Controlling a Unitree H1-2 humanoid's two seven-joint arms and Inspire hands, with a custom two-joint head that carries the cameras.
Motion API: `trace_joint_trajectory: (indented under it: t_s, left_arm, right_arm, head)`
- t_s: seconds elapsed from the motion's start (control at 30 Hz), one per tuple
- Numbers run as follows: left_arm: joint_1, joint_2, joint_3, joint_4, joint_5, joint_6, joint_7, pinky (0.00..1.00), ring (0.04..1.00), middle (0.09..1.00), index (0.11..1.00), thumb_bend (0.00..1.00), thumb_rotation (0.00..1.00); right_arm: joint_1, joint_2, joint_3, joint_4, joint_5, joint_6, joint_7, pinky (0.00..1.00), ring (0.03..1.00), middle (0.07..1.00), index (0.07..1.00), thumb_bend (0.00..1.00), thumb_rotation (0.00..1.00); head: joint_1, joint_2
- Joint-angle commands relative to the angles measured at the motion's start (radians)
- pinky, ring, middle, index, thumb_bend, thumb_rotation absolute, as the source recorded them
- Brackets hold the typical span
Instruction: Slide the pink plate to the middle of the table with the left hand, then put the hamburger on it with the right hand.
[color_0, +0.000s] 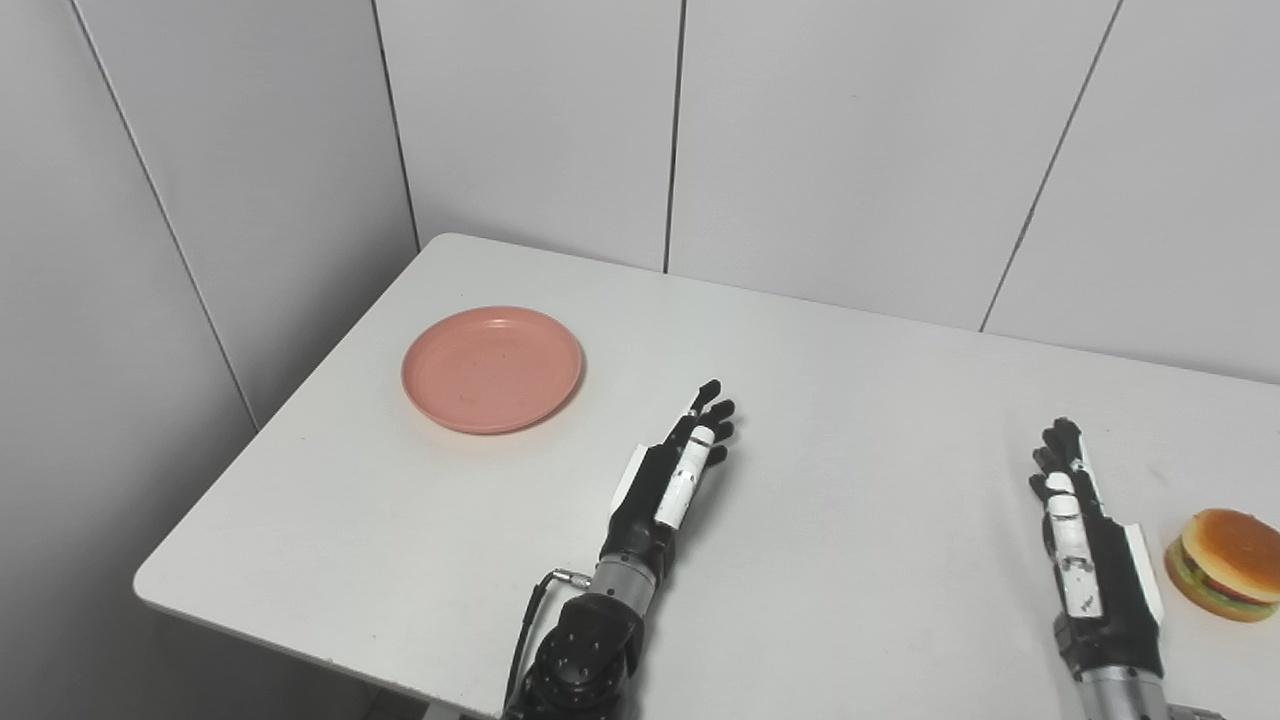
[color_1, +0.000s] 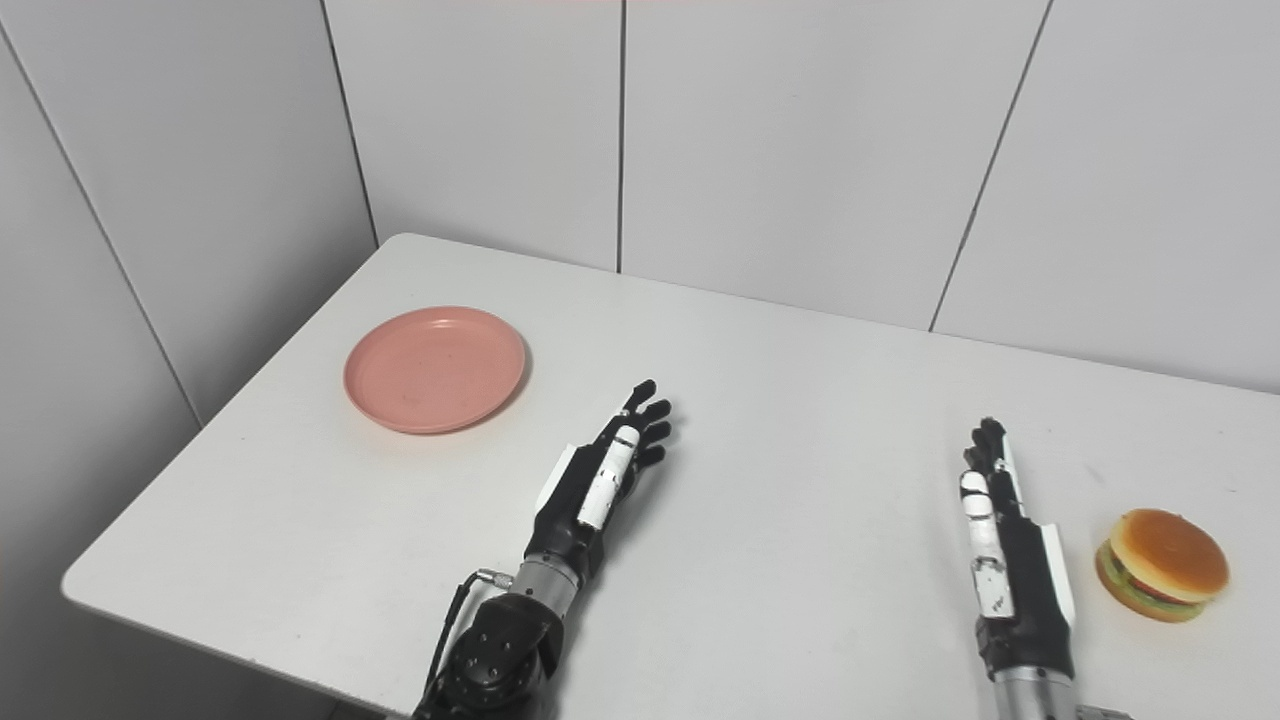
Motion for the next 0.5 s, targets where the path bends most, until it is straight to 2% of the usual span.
trace_joint_trajectory:
  t_s: [0.0, 0.17, 0.47]
  left_arm:
    - [0.042, 0.003, -0.003, 0.044, 0.008, -0.032, 0.005, 0.91, 0.922, 0.929, 0.933, 0.29, 1.00]
    - [0.046, 0.007, -0.004, 0.037, 0.007, -0.027, 0.002, 0.92, 0.925, 0.930, 0.934, 0.29, 1.00]
    - [0.052, 0.017, -0.004, -0.001, 0.003, -0.012, -0.007, 0.92, 0.920, 0.929, 0.930, 0.30, 1.00]
  right_arm:
    - [0.049, 0.002, -0.003, 0.058, 0.008, -0.046, 0.004, 1.00, 1.000, 0.998, 1.000, 0.07, 1.00]
    - [0.052, 0.009, -0.003, 0.050, 0.005, -0.048, 0.002, 1.00, 0.997, 0.998, 1.000, 0.04, 1.00]
    - [0.068, 0.021, 0.003, -0.021, 0.001, 0.019, -0.002, 1.00, 1.000, 1.000, 1.000, 0.06, 1.00]
  head:
    - [-0.003, 0.004]
    - [-0.010, 0.011]
    - [0.001, 0.029]
